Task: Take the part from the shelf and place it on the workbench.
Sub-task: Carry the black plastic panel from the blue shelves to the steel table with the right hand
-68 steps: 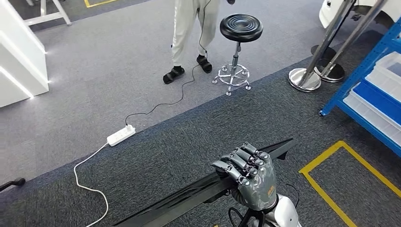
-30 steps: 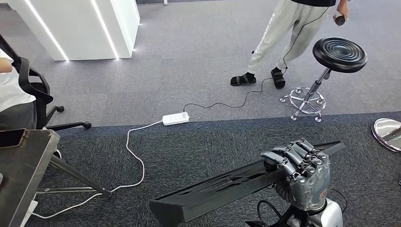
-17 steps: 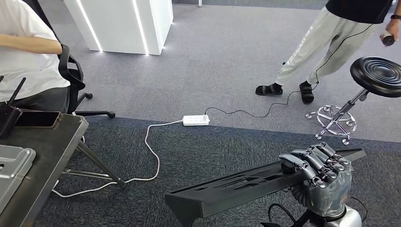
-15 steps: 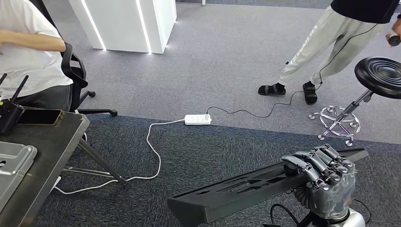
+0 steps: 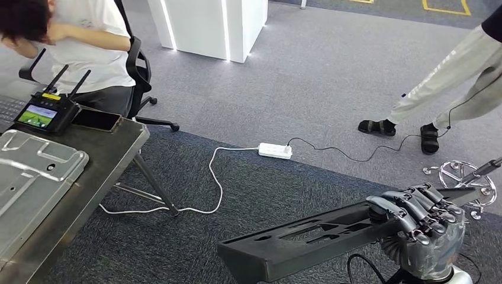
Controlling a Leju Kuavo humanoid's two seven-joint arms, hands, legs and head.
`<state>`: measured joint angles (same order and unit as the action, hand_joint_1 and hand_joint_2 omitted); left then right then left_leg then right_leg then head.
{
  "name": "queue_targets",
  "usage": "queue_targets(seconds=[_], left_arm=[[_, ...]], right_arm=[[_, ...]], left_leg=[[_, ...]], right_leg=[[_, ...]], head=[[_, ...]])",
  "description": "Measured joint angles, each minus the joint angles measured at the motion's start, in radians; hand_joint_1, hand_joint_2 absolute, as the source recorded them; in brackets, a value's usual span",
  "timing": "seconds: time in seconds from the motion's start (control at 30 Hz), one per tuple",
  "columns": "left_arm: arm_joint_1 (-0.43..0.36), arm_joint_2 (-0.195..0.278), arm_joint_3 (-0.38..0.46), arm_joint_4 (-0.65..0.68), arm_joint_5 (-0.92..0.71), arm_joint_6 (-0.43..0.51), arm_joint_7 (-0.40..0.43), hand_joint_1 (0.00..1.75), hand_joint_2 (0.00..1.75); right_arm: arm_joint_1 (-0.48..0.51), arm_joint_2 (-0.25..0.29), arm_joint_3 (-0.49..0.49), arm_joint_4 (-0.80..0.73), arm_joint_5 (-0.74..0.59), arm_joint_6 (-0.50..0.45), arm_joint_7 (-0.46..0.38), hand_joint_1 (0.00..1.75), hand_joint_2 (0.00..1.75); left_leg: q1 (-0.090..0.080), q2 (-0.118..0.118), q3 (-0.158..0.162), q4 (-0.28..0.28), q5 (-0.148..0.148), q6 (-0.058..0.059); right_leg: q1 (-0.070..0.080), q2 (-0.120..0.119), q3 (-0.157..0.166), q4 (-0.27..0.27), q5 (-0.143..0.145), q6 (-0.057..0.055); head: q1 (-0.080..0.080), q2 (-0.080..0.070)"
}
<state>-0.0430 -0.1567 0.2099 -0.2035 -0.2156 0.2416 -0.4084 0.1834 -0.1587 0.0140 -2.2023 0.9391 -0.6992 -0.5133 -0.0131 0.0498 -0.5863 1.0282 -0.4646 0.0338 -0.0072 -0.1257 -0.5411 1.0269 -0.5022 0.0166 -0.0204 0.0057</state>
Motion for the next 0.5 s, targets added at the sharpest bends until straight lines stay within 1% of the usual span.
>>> queue_targets(seconds=[0.03,0.07,0.1,0.13,0.17,0.2,0.23,0.27,0.3,0.33,0.37,0.4,0.43,0.47,0.5], left_arm=[[0.003,0.000,0.000,0.000,-0.001,0.002,0.002,0.00,1.75],[0.004,0.000,0.000,0.000,-0.001,0.003,0.004,0.00,1.75],[0.004,0.000,0.000,0.000,-0.001,0.004,0.004,0.00,1.75],[0.003,0.000,0.000,0.000,-0.002,0.004,0.004,0.00,1.75],[0.002,0.000,0.000,0.000,-0.003,0.004,0.005,0.00,1.75],[0.000,0.000,0.000,0.000,-0.004,0.003,0.006,0.00,1.75],[0.000,0.000,0.000,0.000,-0.005,0.002,0.008,0.00,1.75],[0.000,0.000,0.000,0.000,-0.005,0.002,0.010,0.00,1.75],[0.001,0.000,0.000,0.000,-0.005,0.002,0.012,0.00,1.75],[0.002,0.000,0.000,0.000,-0.005,0.002,0.013,0.00,1.75],[0.002,-0.001,0.000,0.000,-0.006,0.001,0.013,0.00,1.75],[0.002,-0.001,0.000,0.000,-0.006,0.001,0.013,0.00,1.75],[0.001,-0.001,0.000,0.000,-0.007,0.000,0.013,0.00,1.75],[0.002,-0.001,0.000,0.000,-0.008,-0.001,0.013,0.00,1.75],[0.003,-0.001,0.000,0.000,-0.008,-0.002,0.013,0.00,1.75]], right_arm=[[0.000,0.000,-0.006,-0.002,-0.001,0.000,-0.001,1.75,1.75],[0.001,0.000,-0.010,-0.005,-0.002,0.000,-0.001,1.75,1.75],[0.002,0.000,-0.015,-0.008,-0.003,0.000,-0.001,1.75,1.75],[0.004,0.000,-0.020,-0.010,-0.004,0.000,-0.001,1.75,1.75],[0.007,0.000,-0.025,-0.011,-0.004,0.000,-0.001,1.75,1.75],[0.010,0.000,-0.029,-0.012,-0.005,0.000,-0.002,1.75,1.75],[0.013,0.000,-0.034,-0.012,-0.006,0.000,-0.004,1.75,1.75],[0.014,0.000,-0.038,-0.012,-0.007,0.000,-0.006,1.75,1.75],[0.015,0.000,-0.043,-0.012,-0.009,0.000,-0.009,1.75,1.75],[0.015,0.000,-0.047,-0.012,-0.011,0.000,-0.012,1.75,1.75],[0.015,0.000,-0.052,-0.013,-0.013,0.000,-0.013,1.75,1.75],[0.015,0.000,-0.056,-0.014,-0.016,0.000,-0.013,1.75,1.75],[0.013,-0.001,-0.061,-0.014,-0.019,0.000,-0.011,1.75,1.75],[0.011,-0.003,-0.065,-0.014,-0.021,0.000,-0.009,1.75,1.75],[0.009,-0.004,-0.067,-0.014,-0.022,0.000,-0.008,1.75,1.75]], left_leg=[[0.002,-0.011,0.004,-0.006,0.003,0.006],[0.005,-0.022,0.009,-0.013,0.007,0.011],[0.008,-0.032,0.015,-0.020,0.011,0.018],[0.010,-0.042,0.020,-0.025,0.015,0.022],[0.010,-0.054,0.020,-0.025,0.015,0.025],[0.009,-0.065,0.020,-0.025,0.016,0.027],[0.008,-0.079,0.020,-0.024,0.015,0.028],[0.007,-0.092,0.021,-0.022,0.014,0.028],[0.007,-0.106,0.023,-0.020,0.012,0.028],[0.007,-0.120,0.025,-0.018,0.010,0.026],[0.008,-0.133,0.026,-0.015,0.007,0.024],[0.007,-0.147,0.025,-0.011,0.004,0.021],[0.007,-0.158,0.023,-0.008,0.003,0.018],[0.008,-0.168,0.019,-0.007,0.002,0.013],[0.008,-0.178,0.015,-0.007,0.002,0.007]], right_leg=[[-0.002,0.000,0.004,-0.001,-0.003,0.006],[-0.004,0.016,0.005,0.006,-0.010,0.011],[-0.005,0.042,-0.001,0.026,-0.026,0.015],[-0.007,0.074,-0.021,0.071,-0.054,0.017],[-0.007,0.101,-0.053,0.133,-0.086,0.017],[-0.007,0.113,-0.090,0.201,-0.114,0.017],[-0.007,0.119,-0.122,0.256,-0.130,0.018],[-0.007,0.121,-0.139,0.276,-0.122,0.018],[-0.008,0.123,-0.138,0.257,-0.094,0.017],[-0.008,0.130,-0.118,0.202,-0.051,0.015],[-0.009,0.151,-0.090,0.132,-0.012,0.012],[-0.011,0.173,-0.065,0.069,0.016,0.010],[-0.011,0.189,-0.048,0.027,0.030,0.008],[-0.010,0.198,-0.041,0.008,0.031,0.005],[-0.008,0.192,-0.039,0.005,0.030,0.003]], head=[[0.000,0.000],[0.000,0.000],[0.000,0.000],[0.000,0.000],[0.000,0.000],[0.001,0.000],[0.001,0.000],[0.001,0.000],[0.001,0.000],[0.001,0.000],[0.001,0.000],[0.000,0.000],[0.000,0.000],[0.000,0.000],[0.000,0.000]])
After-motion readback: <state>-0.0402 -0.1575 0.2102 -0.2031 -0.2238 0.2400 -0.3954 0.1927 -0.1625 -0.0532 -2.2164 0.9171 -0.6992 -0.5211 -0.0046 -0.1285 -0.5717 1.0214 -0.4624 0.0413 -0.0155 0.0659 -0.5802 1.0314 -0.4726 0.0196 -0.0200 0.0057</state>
